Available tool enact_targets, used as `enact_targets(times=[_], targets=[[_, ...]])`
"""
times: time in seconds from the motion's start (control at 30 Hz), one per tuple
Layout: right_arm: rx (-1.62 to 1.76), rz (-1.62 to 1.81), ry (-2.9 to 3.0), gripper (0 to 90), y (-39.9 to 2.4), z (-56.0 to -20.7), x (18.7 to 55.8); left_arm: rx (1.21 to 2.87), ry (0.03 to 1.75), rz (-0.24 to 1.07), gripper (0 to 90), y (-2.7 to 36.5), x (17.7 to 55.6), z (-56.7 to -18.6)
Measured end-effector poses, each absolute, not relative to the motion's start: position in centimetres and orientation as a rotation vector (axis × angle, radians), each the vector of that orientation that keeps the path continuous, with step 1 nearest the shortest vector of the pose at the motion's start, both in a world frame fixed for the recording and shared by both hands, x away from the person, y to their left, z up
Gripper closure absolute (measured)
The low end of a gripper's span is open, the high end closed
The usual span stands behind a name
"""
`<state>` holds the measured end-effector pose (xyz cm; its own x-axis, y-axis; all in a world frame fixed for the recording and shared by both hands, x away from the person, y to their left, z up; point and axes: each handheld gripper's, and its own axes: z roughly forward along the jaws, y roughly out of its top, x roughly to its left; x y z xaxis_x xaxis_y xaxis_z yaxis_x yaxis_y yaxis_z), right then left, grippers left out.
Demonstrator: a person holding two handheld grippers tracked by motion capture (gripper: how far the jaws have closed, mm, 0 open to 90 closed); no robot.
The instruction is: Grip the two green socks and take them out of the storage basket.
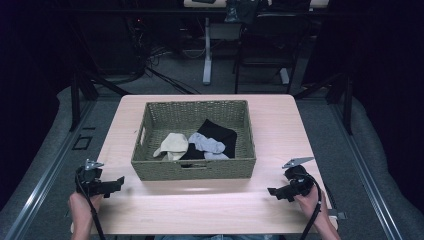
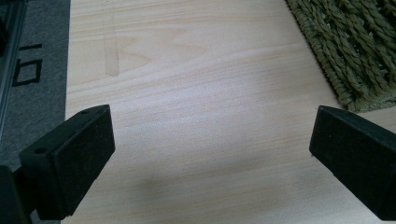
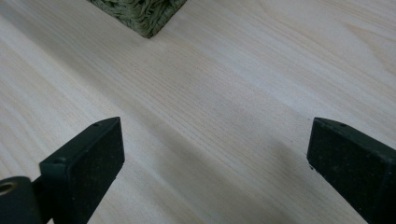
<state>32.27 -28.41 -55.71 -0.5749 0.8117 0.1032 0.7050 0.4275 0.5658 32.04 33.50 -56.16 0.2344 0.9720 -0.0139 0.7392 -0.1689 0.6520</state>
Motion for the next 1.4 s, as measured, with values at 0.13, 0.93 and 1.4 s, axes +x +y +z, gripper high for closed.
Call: enact_targets(times=[0.13,0.93,1.4], targets=[[1.336,0.854,2.506,3.2,-28.6,-55.6,32.2,1.985,1.557,0.558,0.1,33.5,32.1,-56.1],[1.362,0.849,2.489,3.2,-28.8,-55.9,32.1,1.894,1.493,0.437,0.1,32.2,31.9,-50.5],[1.36,0.843,2.497,3.1,-28.8,-56.0,32.1,1.944,1.404,0.456,0.2,30.1,33.4,-46.3]])
